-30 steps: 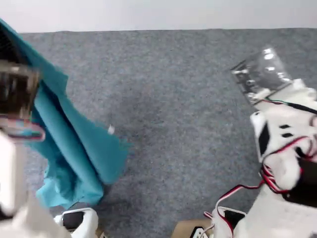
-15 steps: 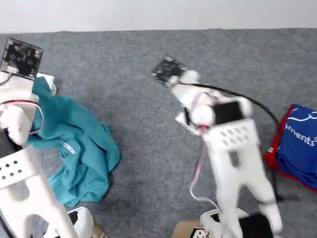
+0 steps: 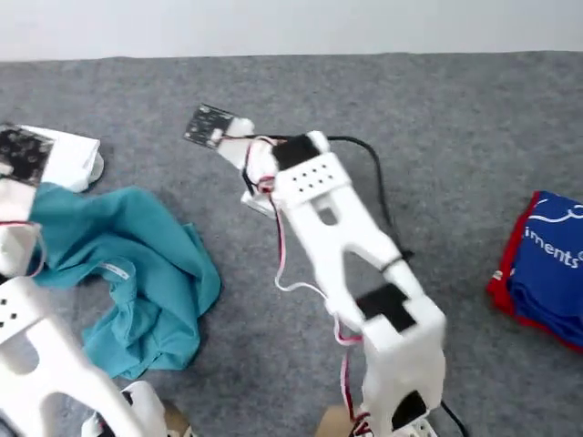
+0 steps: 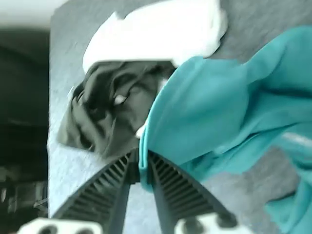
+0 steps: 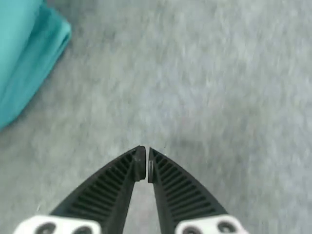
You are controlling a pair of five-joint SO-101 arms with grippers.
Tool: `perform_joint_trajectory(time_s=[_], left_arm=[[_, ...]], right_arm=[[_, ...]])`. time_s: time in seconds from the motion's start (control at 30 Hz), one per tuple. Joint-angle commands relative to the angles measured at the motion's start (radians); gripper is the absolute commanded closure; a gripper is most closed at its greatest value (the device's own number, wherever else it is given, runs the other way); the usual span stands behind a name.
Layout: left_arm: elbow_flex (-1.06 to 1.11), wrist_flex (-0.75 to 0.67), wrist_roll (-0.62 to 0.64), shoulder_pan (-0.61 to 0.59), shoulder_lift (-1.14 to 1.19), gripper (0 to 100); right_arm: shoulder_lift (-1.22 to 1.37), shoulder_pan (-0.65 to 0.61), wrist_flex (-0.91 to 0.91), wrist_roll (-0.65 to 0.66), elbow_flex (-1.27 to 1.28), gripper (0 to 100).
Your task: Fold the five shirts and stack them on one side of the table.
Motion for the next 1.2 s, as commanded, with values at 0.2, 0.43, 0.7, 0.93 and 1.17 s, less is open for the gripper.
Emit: perform_joint_trajectory(time_s=[0.2, 0.43, 0.7, 0.93, 1.17], left_arm=[[-0.002, -0.071, -0.040, -0.175, -0.023, 100], [0.047, -0.077, -0.038, -0.175, -0.023, 100], [0.058, -0.077, -0.035, -0.175, -0.025, 100], [0.062, -0.077, -0.035, -0.176, -0.025, 100], [0.064, -0.077, -0.034, -0.175, -0.025, 100]], right_arm=[[0.326, -0.101, 0.065, -0.003, -0.502, 98.3], [0.493, -0.205, 0.182, -0.009, -0.715, 89.6], [0.595, -0.285, 0.222, -0.005, -0.839, 82.3], [0.657, -0.305, 0.194, -0.003, -0.839, 78.0], [0.728, -0.298, 0.131, 0.041, -0.839, 78.0]])
